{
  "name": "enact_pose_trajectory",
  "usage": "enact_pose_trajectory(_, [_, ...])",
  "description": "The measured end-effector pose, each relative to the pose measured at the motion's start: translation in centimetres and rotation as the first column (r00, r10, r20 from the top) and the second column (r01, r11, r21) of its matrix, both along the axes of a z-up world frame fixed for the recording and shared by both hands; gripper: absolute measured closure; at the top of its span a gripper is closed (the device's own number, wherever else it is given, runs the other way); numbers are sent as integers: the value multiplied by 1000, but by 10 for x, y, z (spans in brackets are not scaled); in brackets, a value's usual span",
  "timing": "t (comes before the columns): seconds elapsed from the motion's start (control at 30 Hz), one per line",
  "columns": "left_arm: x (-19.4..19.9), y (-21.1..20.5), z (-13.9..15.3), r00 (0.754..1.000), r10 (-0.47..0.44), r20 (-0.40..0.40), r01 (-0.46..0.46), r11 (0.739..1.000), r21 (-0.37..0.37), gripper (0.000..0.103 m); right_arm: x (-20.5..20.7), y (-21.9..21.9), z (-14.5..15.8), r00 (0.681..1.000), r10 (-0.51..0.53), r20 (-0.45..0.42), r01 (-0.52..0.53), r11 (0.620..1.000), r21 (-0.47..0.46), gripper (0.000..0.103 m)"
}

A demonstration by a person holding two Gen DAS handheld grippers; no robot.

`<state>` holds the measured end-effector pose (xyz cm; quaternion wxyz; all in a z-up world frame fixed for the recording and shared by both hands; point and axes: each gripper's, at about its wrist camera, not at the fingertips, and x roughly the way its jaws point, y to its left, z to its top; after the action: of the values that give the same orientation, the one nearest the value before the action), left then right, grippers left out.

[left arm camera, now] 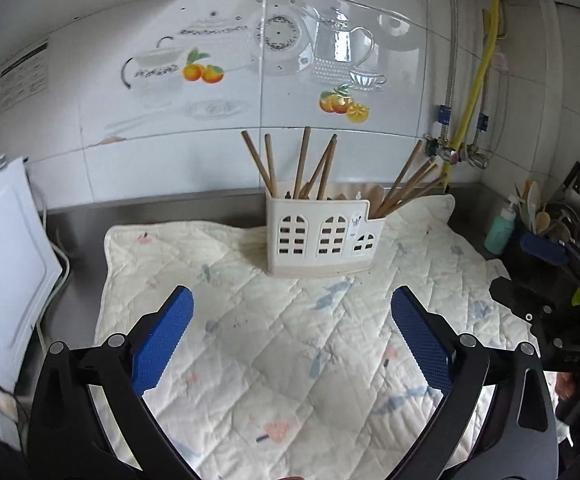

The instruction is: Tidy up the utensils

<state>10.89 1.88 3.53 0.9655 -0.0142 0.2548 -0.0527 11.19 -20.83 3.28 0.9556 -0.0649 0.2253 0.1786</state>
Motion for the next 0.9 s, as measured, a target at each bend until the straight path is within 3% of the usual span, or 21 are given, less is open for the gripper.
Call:
enact_pose_trajectory(0.33, [-41,-6,-19,998,55,39,-58,997,60,5,-32,-8,-22,998,-39,-40,41,998,42,11])
enact_pose_trajectory(0.57, [-57,-7,-27,997,56,46,-58,997,51,5,-43,-10,-32,996,-48,-75,53,996,72,10])
enact_pose_trajectory(0.9, [-72,-5,-38,996,79,37,-82,994,70,5,-58,-8,-42,995,-73,-72,76,996,38,10])
